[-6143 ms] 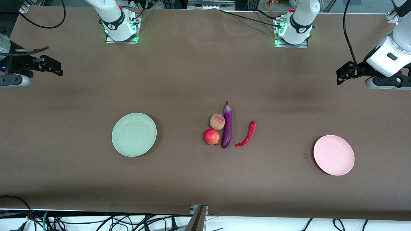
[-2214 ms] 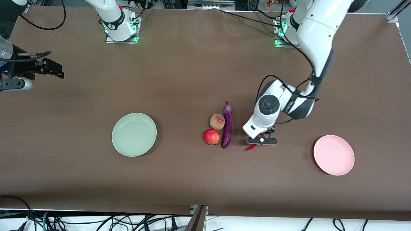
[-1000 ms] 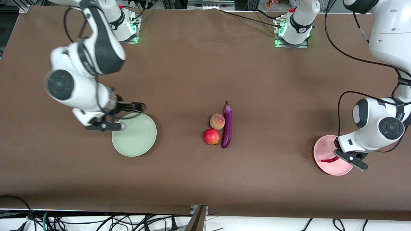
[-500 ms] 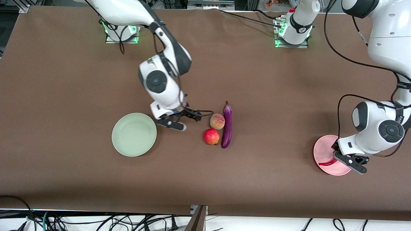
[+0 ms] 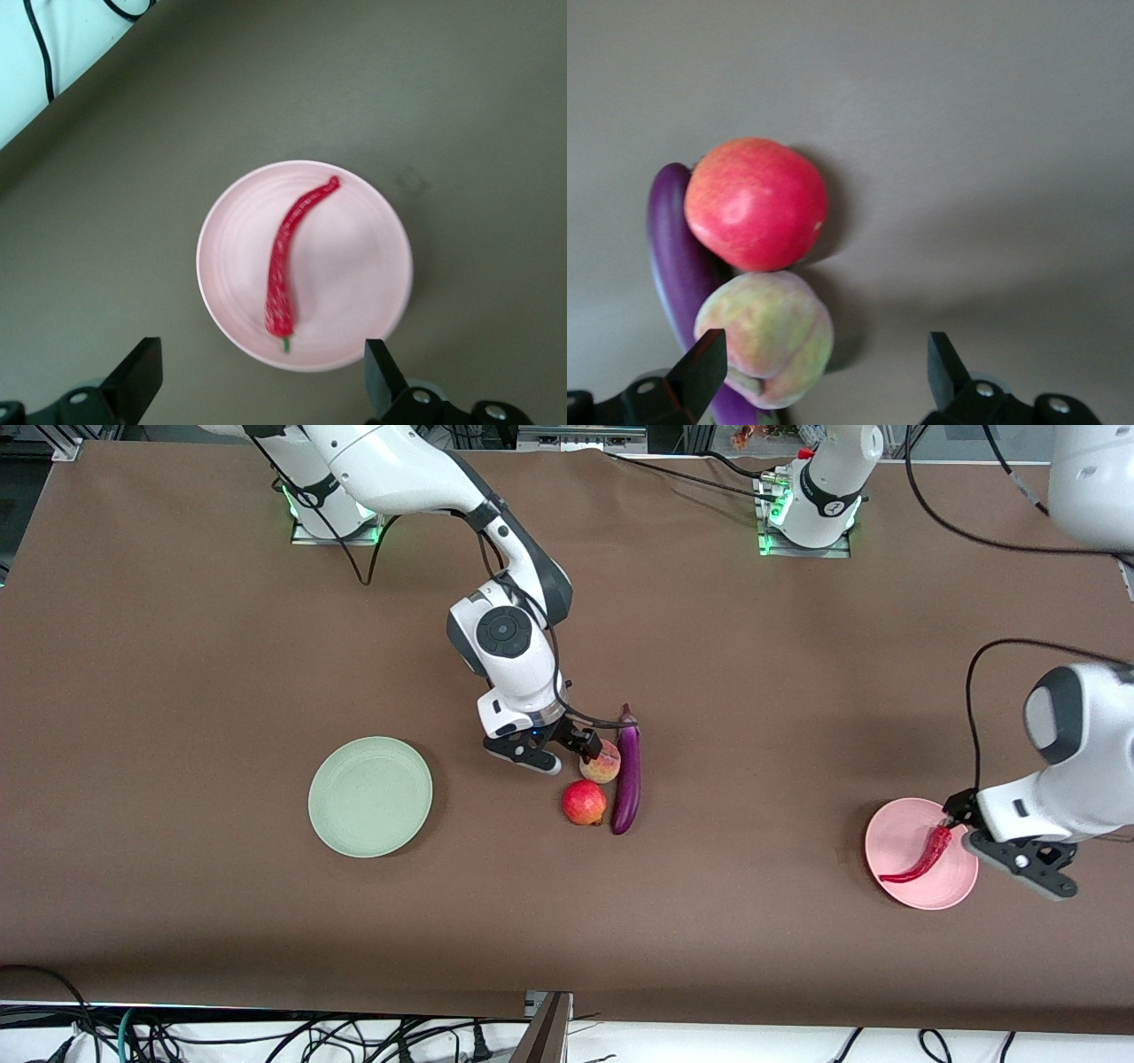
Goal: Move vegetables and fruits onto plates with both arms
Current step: 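Grasp the peach with the right gripper while the left gripper withdraws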
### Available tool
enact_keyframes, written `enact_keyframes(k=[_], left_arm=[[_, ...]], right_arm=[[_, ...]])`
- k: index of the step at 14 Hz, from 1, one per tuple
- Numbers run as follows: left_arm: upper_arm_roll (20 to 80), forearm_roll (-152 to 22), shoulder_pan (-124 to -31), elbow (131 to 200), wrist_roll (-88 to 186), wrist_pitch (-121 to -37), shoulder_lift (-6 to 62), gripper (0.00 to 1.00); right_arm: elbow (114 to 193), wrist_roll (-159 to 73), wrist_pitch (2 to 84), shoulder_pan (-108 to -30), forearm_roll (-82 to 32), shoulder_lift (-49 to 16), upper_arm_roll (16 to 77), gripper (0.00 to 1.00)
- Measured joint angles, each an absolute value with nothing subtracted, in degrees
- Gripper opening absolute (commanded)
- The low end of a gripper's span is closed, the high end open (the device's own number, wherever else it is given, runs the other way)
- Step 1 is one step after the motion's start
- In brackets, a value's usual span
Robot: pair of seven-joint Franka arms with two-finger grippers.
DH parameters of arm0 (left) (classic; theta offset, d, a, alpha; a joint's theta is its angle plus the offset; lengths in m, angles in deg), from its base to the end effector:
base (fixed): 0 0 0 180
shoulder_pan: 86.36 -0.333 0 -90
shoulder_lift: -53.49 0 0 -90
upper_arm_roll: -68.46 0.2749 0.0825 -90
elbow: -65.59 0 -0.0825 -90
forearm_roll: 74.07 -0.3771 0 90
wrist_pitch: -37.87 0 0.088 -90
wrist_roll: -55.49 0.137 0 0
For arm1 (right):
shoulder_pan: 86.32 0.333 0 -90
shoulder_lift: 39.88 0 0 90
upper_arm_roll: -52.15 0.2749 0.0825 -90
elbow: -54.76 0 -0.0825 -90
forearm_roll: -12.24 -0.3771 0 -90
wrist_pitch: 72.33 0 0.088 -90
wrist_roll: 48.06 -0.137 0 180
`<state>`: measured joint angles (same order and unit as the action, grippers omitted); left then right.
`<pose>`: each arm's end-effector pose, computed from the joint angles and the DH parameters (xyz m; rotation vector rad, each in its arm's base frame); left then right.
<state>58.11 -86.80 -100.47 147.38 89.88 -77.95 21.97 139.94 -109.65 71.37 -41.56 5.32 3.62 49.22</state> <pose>0.6833 0.0809 0.3229 -2.8870 0.8892 -0.0227 0.5290 0.4821 0.1954 -2.8360 0.5957 -0.1799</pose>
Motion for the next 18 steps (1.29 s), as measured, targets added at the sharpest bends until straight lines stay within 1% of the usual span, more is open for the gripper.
enact_keyframes(k=[3, 6, 8, 10, 12, 13, 15, 16, 17, 18], left_arm=[[58.0, -85.4, -100.5, 144.8, 88.0, -66.4, 27.1, 1.0], [57.1, -85.2, -100.5, 139.1, 84.8, -54.7, 28.5, 1.0], [55.8, -84.0, -100.4, 136.1, 79.6, -47.9, 28.6, 1.0], [53.6, -83.1, -100.2, 134.2, 70.8, -43.7, 29.7, 1.0], [50.4, -83.0, -99.9, 133.9, 61.2, -39.7, 31.7, 1.0], [48.7, -83.0, -99.6, 133.9, 56.8, -38.1, 32.5, 1.0], [47.8, -83.0, -98.2, 134.2, 52.2, -37.4, 33.3, 1.0], [49.1, -82.9, -96.7, 135.0, 51.5, -37.7, 34.1, 1.0], [51.8, -82.8, -94.7, 136.7, 51.1, -39.3, 35.4, 1.0], [55.3, -82.1, -92.7, 139.5, 51.1, -42.5, 37.5, 1.0]], right_arm=[[137.6, -112.9, 72.7, -40.3, 7.0, 5.5, 49.1, 1.0], [134.6, -114.5, 72.8, -39.3, 9.0, 8.1, 49.1, 1.0], [133.9, -114.7, 73.6, -39.1, 10.5, 9.5, 49.1, 1.0], [133.8, -114.7, 75.3, -38.9, 11.0, 10.7, 49.1, 1.0], [133.6, -114.7, 76.2, -38.9, 11.0, 11.3, 49.0, 1.0], [133.4, -114.7, 76.4, -38.9, 11.1, 11.5, 49.0, 0.97], [133.4, -114.7, 77.3, -38.9, 11.1, 11.7, 49.0, 0.78], [133.4, -114.7, 77.9, -38.9, 11.1, 11.8, 49.0, 0.66], [133.3, -114.7, 78.8, -38.9, 11.1, 12.0, 48.9, 0.52], [133.3, -114.7, 79.4, -38.9, 11.2, 12.0, 48.8, 0.41]])
